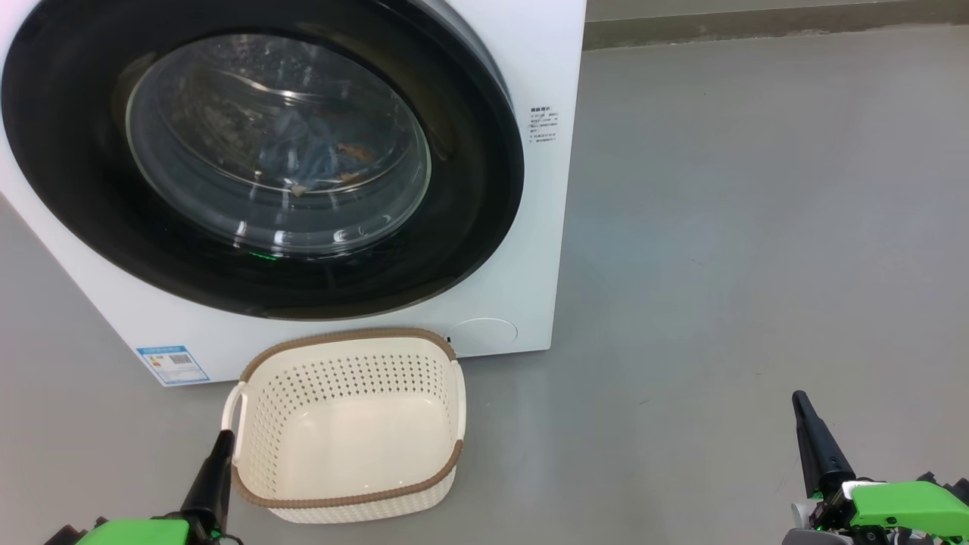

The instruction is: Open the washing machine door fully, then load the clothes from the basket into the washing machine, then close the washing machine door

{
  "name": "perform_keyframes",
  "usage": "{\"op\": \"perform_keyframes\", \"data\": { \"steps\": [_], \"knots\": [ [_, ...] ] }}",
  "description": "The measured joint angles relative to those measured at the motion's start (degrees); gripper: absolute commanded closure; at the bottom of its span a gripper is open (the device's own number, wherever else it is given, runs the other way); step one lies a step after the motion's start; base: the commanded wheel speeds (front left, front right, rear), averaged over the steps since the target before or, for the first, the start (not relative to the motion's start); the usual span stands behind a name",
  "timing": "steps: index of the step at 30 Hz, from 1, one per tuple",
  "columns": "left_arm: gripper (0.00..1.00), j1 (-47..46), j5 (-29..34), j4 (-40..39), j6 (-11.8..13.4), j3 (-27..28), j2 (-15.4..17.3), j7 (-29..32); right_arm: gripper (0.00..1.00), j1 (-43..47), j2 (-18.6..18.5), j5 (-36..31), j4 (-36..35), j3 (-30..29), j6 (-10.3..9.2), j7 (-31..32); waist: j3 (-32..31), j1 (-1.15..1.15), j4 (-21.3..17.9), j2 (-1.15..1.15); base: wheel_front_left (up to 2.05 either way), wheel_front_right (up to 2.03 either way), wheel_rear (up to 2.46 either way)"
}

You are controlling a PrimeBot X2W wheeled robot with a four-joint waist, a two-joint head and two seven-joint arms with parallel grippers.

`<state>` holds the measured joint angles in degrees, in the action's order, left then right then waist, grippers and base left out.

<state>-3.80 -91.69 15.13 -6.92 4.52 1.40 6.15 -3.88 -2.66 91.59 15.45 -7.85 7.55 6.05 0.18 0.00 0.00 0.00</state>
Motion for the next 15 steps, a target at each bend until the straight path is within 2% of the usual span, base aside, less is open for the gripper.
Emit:
{"op": "perform_keyframes", "data": {
  "steps": [15],
  "knots": [
    [1.00,0.0,0.0,0.0,0.0,0.0,0.0,0.0,1.00,0.0,0.0,0.0,0.0,0.0,0.00,0.0,0.0,0.00,0.0,0.00,0.00,0.00,0.00]
  ]
}}
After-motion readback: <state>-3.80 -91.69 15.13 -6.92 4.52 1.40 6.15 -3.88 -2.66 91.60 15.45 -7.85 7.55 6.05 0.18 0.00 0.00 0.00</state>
